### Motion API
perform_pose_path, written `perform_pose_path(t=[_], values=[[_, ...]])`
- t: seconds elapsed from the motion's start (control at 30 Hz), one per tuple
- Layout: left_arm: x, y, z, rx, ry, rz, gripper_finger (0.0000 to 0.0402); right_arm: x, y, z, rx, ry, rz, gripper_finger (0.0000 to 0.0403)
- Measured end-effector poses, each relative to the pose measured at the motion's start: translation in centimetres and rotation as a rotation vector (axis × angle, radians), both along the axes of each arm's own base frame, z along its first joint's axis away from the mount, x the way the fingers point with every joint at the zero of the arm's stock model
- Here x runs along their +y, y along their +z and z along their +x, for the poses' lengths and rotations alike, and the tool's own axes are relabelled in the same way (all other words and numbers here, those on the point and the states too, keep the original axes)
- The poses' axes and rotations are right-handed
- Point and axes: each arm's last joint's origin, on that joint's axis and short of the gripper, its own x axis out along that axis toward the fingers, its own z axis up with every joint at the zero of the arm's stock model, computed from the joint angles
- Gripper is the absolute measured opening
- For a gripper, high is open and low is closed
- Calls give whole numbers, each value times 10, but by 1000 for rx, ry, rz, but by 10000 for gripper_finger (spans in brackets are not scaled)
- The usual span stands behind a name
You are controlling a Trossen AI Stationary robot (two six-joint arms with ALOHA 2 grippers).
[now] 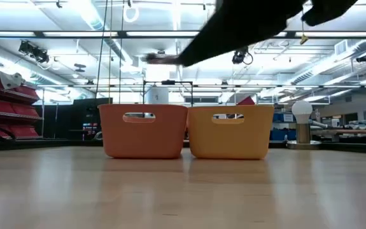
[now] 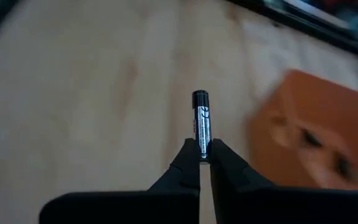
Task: Sort batteries
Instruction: Put the silver battery into the yellow bin
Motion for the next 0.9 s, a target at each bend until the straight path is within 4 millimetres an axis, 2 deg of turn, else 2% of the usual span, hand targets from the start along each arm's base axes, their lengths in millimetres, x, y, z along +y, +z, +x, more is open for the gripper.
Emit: perform_pose_path(t=[0.17,0.37,0.43,0.63,0.77,0.9], values=[[2,-1,-1,11,0,19,146,-23,36,-21,20,-134,-121,7],[-1,0,0,-4,0,-7,146,-59,43,-38,148,-316,-198,7],[-1,0,0,-3,0,-6,146,-69,40,-40,183,-367,-203,7],[1,0,2,-3,27,-19,146,-97,16,-43,237,-490,-183,27],[4,0,7,-5,50,-21,141,-110,2,-46,236,-572,-138,65],[8,0,12,-1,54,-2,128,-113,-3,-46,212,-585,-113,118]])
